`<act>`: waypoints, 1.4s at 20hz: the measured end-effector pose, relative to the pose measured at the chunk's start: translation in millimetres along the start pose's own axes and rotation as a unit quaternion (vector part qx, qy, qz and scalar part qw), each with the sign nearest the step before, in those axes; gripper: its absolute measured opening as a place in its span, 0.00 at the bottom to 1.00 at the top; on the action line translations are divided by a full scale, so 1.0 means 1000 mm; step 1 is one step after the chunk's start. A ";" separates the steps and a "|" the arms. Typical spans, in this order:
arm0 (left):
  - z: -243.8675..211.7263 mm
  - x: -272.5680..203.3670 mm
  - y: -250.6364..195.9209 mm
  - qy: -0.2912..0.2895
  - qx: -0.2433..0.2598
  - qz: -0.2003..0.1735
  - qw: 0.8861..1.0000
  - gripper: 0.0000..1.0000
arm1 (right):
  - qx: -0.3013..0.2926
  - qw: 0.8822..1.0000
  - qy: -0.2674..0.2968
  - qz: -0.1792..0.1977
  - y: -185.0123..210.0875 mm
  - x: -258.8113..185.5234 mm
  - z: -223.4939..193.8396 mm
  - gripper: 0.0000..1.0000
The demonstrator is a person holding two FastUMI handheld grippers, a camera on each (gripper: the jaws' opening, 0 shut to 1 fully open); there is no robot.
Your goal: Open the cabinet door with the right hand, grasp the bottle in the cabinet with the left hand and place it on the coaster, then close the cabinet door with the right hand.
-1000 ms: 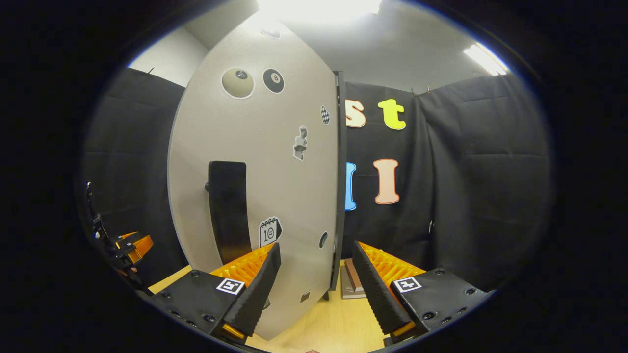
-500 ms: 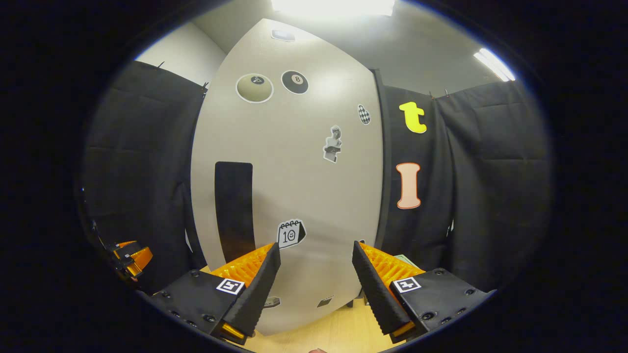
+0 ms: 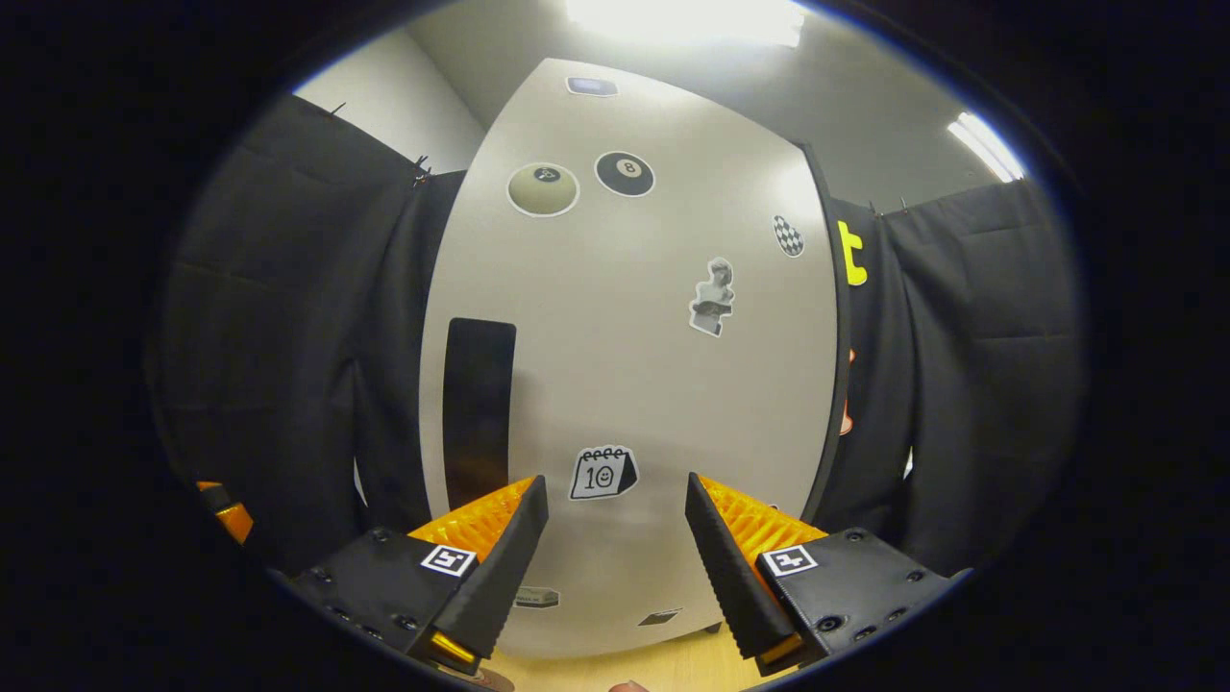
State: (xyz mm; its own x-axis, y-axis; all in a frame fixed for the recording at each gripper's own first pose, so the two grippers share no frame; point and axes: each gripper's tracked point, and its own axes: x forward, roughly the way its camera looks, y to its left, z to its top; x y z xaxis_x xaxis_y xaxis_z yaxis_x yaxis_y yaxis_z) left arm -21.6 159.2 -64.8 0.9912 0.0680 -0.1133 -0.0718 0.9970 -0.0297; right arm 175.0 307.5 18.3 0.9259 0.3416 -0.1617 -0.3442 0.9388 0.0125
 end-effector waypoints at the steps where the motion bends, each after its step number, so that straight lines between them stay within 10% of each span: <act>1: 0.000 -0.003 0.005 0.001 0.004 0.005 1.000 0.78 | 0.010 1.000 0.002 0.003 0.000 0.007 -0.003 0.93; 10: 0.028 -0.024 -0.011 -0.011 0.029 0.014 0.999 0.78 | 0.047 0.998 -0.006 0.034 -0.013 -0.013 0.004 0.93; 28: 0.088 -0.082 -0.261 -0.020 0.032 -0.058 0.998 0.81 | 0.028 0.999 -0.031 0.009 -0.209 -0.190 -0.014 0.96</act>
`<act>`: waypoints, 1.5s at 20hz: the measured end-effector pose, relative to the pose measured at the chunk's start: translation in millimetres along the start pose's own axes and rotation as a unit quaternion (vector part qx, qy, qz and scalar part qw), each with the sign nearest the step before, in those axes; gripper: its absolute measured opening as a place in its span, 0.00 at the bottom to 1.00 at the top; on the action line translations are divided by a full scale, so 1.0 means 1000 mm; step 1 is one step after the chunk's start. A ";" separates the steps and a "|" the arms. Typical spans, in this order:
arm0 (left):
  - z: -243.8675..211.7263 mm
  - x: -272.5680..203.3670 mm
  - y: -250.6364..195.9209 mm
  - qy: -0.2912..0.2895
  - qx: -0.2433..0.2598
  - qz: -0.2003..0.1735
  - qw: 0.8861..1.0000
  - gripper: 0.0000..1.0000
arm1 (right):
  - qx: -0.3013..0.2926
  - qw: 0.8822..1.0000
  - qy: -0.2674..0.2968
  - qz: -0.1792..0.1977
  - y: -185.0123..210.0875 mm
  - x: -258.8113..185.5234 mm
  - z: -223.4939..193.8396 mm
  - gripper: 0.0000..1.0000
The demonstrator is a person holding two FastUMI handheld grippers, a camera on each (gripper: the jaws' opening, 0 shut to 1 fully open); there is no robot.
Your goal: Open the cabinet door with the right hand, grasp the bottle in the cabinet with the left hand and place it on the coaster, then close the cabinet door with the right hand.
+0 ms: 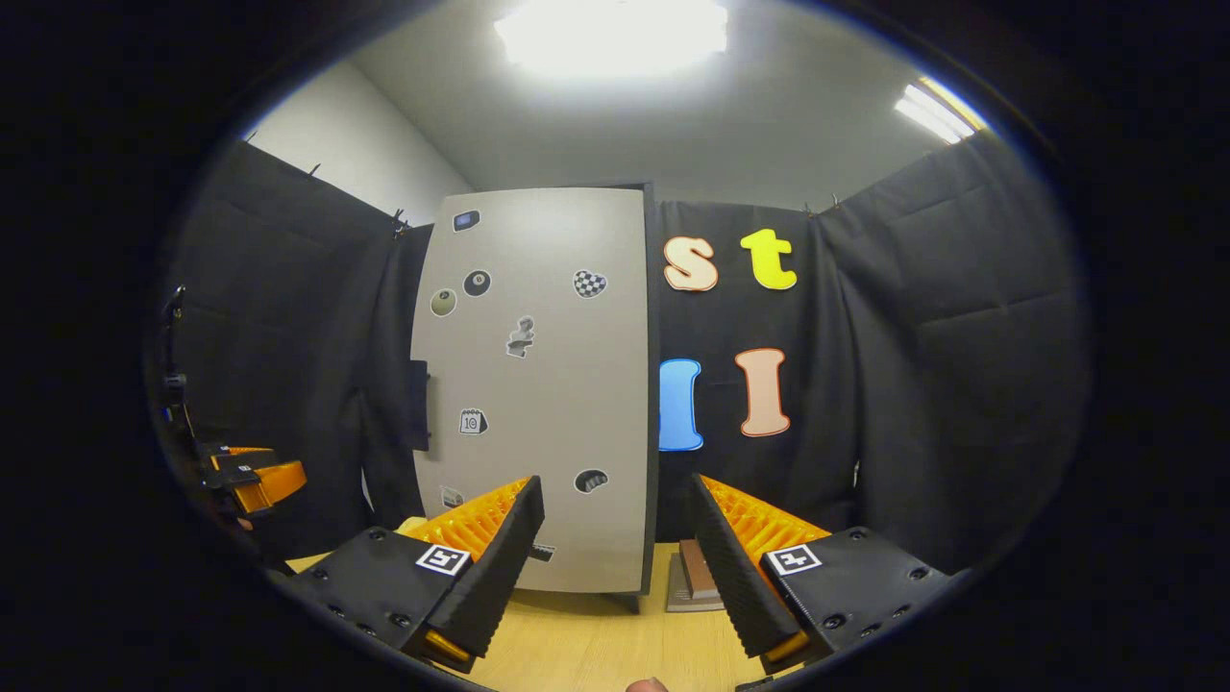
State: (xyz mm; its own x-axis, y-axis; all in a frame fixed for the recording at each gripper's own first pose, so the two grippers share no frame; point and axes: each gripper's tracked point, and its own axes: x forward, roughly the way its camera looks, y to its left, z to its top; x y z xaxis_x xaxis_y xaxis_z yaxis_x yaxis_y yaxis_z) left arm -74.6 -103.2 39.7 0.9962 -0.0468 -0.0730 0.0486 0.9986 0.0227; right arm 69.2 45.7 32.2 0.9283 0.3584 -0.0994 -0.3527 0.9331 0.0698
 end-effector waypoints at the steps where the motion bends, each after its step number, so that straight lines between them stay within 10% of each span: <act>1: 0.002 -0.004 -0.009 0.001 0.003 -0.001 1.000 0.80 | 0.003 1.000 0.003 0.004 -0.004 -0.006 -0.003 0.96; 30: 0.000 -0.023 0.003 -0.005 0.026 -0.028 0.999 0.78 | -0.012 1.000 -0.008 -0.014 0.032 -0.009 -0.023 0.96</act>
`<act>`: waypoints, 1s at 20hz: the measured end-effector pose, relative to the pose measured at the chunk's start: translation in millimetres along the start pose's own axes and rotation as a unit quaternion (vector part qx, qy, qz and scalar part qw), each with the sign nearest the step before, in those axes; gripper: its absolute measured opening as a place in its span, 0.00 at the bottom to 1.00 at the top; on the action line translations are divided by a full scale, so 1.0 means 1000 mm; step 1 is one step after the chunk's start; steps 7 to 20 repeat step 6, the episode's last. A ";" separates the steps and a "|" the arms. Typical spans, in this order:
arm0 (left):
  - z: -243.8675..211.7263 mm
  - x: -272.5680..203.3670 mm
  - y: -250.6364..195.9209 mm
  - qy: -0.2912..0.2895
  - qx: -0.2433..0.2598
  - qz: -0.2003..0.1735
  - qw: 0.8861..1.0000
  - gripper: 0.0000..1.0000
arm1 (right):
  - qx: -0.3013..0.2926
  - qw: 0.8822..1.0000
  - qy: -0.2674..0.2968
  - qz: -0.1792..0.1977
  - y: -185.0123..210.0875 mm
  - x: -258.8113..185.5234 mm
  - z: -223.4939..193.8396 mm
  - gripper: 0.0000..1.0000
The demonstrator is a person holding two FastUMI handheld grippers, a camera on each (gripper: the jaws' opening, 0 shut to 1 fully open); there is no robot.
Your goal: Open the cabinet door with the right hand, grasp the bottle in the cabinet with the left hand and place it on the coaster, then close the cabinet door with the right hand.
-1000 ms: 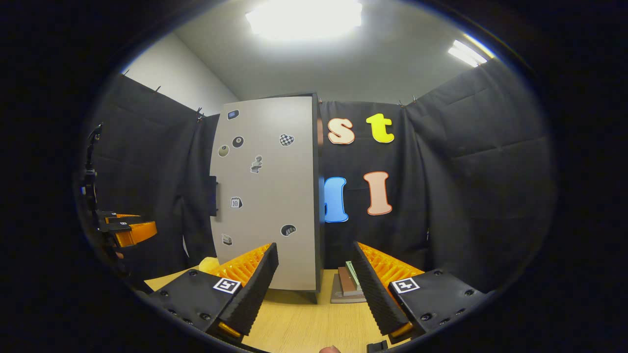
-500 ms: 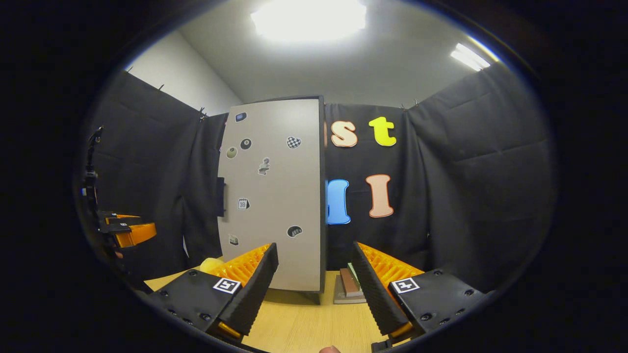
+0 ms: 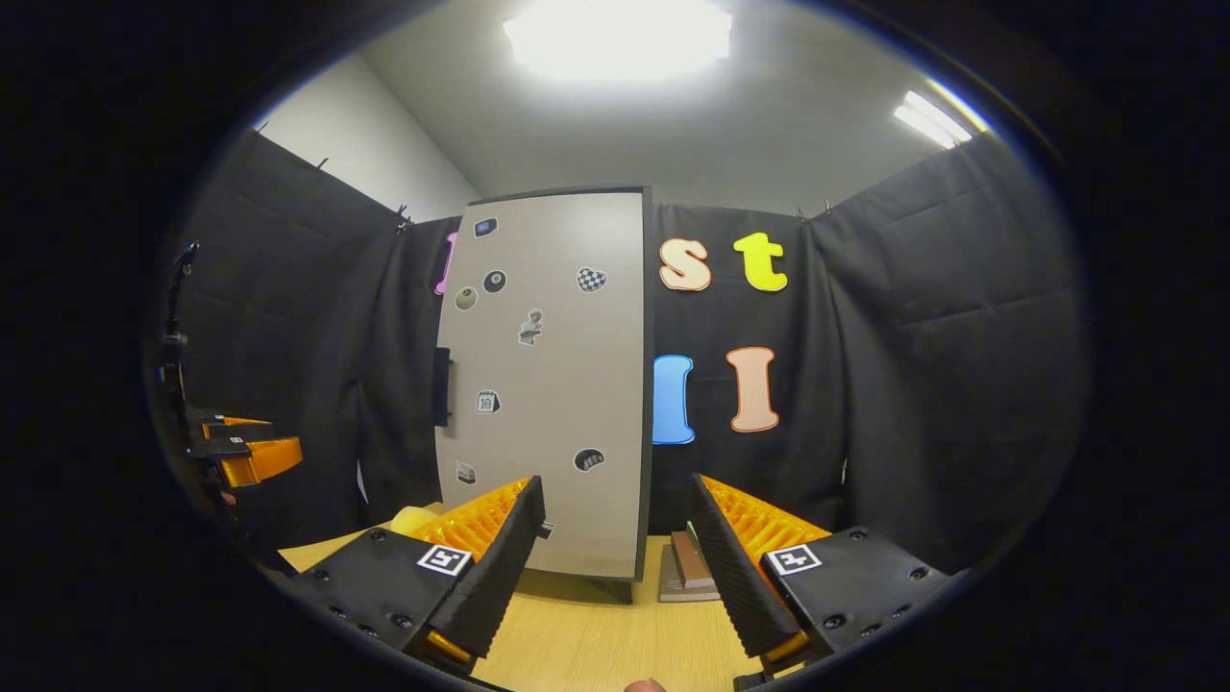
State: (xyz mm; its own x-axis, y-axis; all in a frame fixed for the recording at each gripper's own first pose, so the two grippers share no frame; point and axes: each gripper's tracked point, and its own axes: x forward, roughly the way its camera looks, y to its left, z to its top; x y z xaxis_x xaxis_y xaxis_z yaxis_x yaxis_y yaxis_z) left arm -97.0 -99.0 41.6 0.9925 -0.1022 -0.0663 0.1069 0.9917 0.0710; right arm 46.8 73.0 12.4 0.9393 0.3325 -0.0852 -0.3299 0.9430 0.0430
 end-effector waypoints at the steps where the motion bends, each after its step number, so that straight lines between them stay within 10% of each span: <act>1: -0.001 -0.001 0.002 -0.001 0.000 0.001 1.000 0.81 | -0.001 1.000 0.002 0.001 0.002 0.003 -0.002 0.95; 20: -0.005 -0.002 0.010 0.000 -0.004 0.006 1.000 0.78 | -0.009 1.000 0.008 0.004 0.013 0.006 -0.006 0.96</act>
